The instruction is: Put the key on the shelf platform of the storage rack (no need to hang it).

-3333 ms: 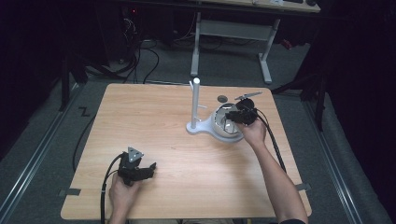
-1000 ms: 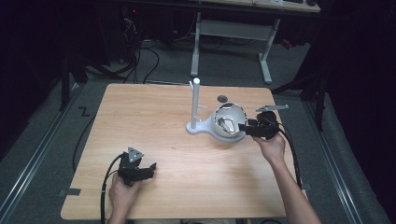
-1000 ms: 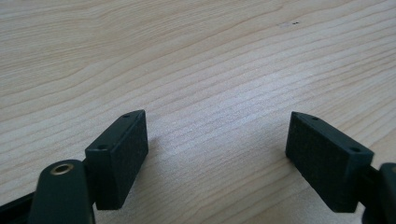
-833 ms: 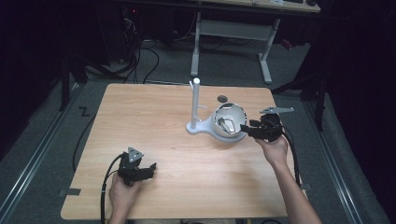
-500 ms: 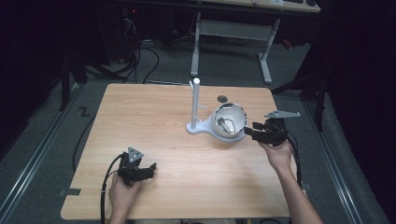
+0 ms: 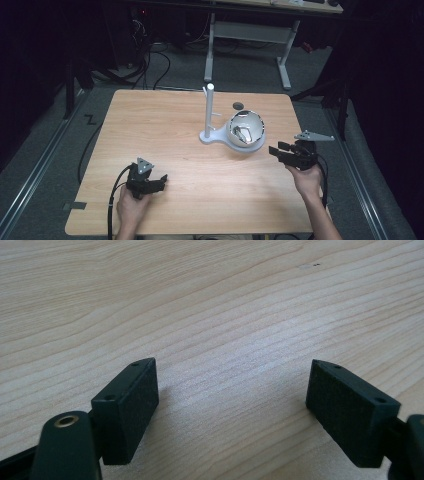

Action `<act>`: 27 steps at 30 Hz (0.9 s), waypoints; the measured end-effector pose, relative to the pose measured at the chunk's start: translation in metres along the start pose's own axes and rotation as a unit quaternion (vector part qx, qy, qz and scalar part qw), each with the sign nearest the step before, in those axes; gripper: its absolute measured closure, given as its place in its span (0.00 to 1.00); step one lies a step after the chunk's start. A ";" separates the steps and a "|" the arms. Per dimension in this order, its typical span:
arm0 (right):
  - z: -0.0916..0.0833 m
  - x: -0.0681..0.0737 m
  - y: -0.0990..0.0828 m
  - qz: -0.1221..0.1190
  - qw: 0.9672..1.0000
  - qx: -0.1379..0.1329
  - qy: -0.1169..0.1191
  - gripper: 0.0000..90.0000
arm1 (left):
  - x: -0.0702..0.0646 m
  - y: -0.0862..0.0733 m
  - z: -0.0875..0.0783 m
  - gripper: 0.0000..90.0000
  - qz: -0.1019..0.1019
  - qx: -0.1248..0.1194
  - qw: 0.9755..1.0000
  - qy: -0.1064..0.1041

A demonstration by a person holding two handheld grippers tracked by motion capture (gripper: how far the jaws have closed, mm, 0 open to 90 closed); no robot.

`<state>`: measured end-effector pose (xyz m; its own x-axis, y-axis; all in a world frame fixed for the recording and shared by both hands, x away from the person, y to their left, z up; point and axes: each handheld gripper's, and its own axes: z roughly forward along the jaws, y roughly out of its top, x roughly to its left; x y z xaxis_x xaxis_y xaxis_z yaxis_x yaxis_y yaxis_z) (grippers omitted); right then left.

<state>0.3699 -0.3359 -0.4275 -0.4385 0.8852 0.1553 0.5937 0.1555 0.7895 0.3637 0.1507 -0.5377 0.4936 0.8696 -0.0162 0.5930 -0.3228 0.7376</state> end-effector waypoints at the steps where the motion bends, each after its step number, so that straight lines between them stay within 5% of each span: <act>1: -0.001 0.000 -0.002 0.001 1.000 0.000 0.001 0.56 | 0.000 0.000 0.000 0.24 0.000 0.000 1.000 0.000; 27: -0.004 0.013 -0.042 0.013 1.000 0.009 0.025 0.57 | 0.000 0.000 0.000 0.24 0.000 0.000 1.000 0.000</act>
<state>0.3370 -0.3327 -0.4561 -0.4552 0.8663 0.2057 0.6168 0.1403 0.7745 0.3637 0.1507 -0.5377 0.4935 0.8696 -0.0162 0.5930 -0.3228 0.7377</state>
